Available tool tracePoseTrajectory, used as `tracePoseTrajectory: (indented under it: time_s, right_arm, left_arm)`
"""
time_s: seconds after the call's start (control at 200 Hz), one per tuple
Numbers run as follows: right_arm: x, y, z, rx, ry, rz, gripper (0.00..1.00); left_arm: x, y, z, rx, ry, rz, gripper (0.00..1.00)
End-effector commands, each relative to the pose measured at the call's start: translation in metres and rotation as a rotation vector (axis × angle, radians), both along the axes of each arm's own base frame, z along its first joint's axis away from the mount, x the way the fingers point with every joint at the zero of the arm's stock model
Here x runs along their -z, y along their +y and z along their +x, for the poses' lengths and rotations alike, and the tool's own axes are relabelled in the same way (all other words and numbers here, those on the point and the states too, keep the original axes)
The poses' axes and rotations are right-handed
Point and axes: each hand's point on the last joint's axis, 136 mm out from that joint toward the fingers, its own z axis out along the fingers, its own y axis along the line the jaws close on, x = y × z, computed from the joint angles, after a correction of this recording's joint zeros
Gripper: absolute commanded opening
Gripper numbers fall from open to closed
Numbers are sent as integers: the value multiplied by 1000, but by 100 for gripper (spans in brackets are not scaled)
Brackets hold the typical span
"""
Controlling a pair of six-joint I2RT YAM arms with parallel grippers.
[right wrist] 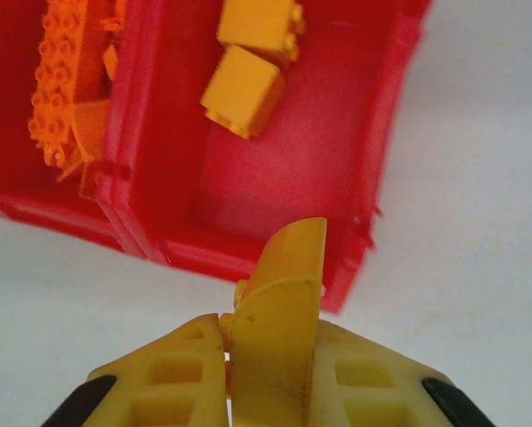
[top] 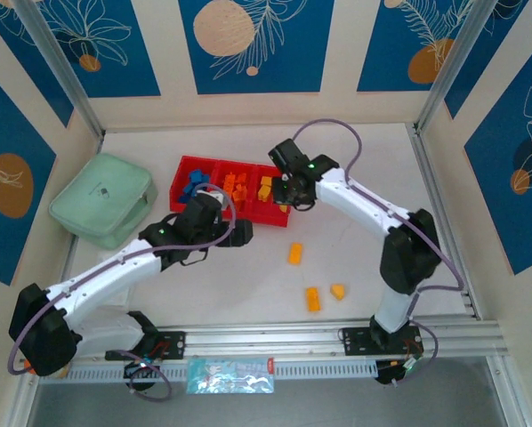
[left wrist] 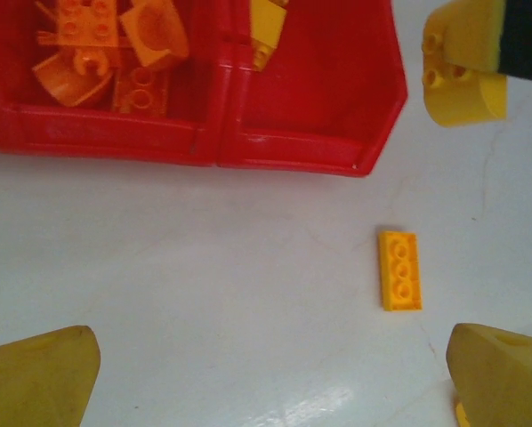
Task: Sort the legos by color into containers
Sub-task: Place the lego in the container.
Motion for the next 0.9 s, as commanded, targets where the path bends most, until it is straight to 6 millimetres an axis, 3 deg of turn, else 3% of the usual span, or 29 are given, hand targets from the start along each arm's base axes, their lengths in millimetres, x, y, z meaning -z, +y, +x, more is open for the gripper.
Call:
tracePoseTrajectory:
  time_s: [0.0,0.22,0.46,0.65,0.895]
  right_arm:
    - [3,18,24,-40,-5,30,17]
    - [35,18,61,-3,13,-11,18]
    - [59,16,82,17,18,-25,27]
    - [47,19,86,4,-14,0,37]
    - [7,30,80,-46,-81,89,41]
  left_arm:
    - [8,15,-2,-21,26,13,99]
    - [13,24,4,-47,45,11,99]
    - [22,27,8,-54,70,13,99]
    - [22,24,11,-48,78,0,99]
    - [13,21,13,-36,59,-9,99]
